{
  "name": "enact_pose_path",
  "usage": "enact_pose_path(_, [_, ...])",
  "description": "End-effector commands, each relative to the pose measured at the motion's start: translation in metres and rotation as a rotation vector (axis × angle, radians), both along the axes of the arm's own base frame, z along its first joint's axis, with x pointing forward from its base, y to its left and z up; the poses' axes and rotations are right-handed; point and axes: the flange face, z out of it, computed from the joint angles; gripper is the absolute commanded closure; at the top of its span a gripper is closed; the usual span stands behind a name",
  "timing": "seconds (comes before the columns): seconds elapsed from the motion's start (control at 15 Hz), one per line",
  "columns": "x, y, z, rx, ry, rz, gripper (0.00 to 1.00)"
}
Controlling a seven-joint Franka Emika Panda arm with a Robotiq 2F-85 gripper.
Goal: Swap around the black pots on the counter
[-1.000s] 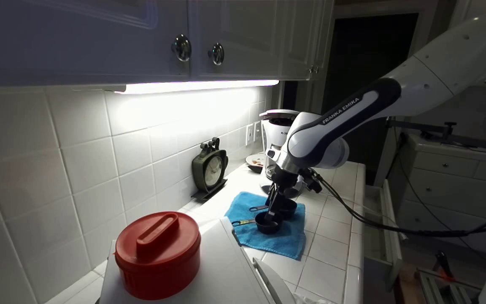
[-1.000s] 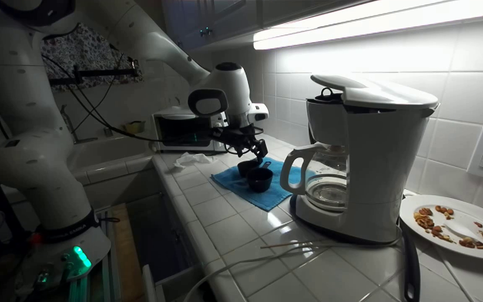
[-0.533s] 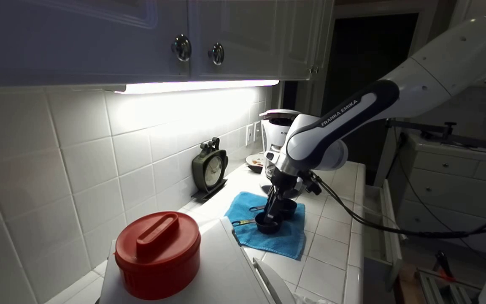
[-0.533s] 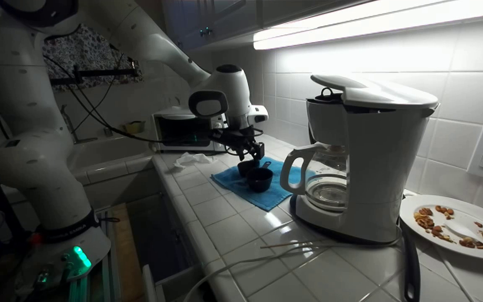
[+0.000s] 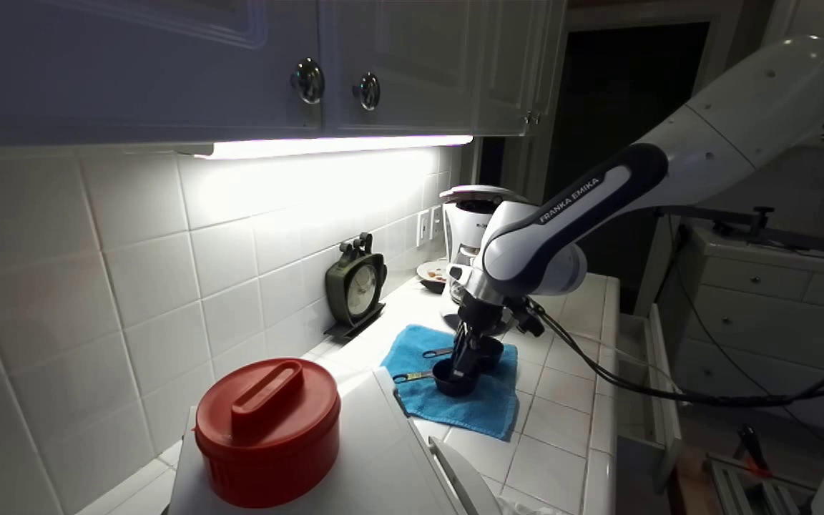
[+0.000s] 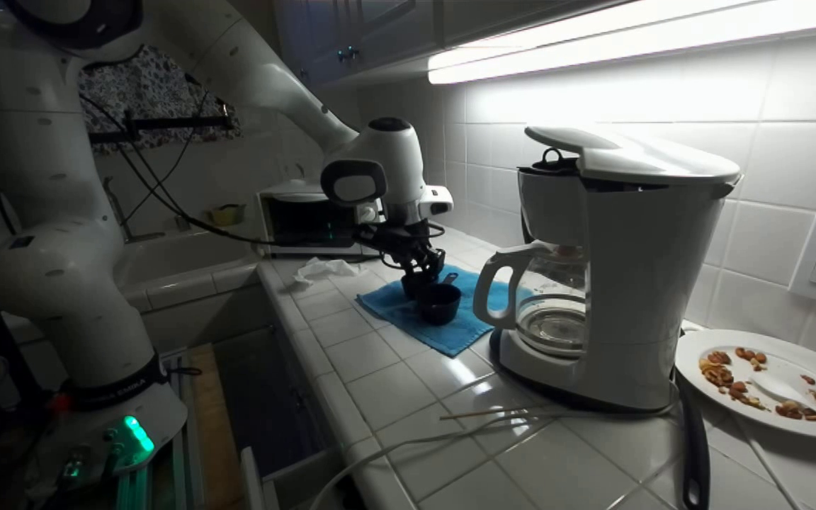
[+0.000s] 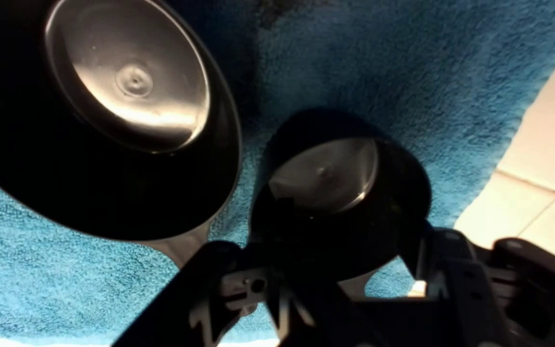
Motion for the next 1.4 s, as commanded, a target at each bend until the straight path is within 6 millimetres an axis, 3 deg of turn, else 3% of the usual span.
enact_pose_path(0.0, [0.004,0.005,0.009,-0.001,-0.012,0.033,0.14])
enact_pose_path(0.07, [0.005,0.006,0.011,0.001,-0.015,0.040,0.08])
enact_pose_path(0.13, [0.005,0.008,0.011,0.000,-0.017,0.047,0.09])
enact_pose_path(0.47, [0.009,0.013,0.012,-0.001,-0.019,0.075,0.25])
enact_pose_path(0.53, [0.009,0.014,0.011,-0.002,-0.019,0.079,0.32])
enact_pose_path(1.33, [0.009,0.019,0.018,0.012,-0.039,0.124,0.35])
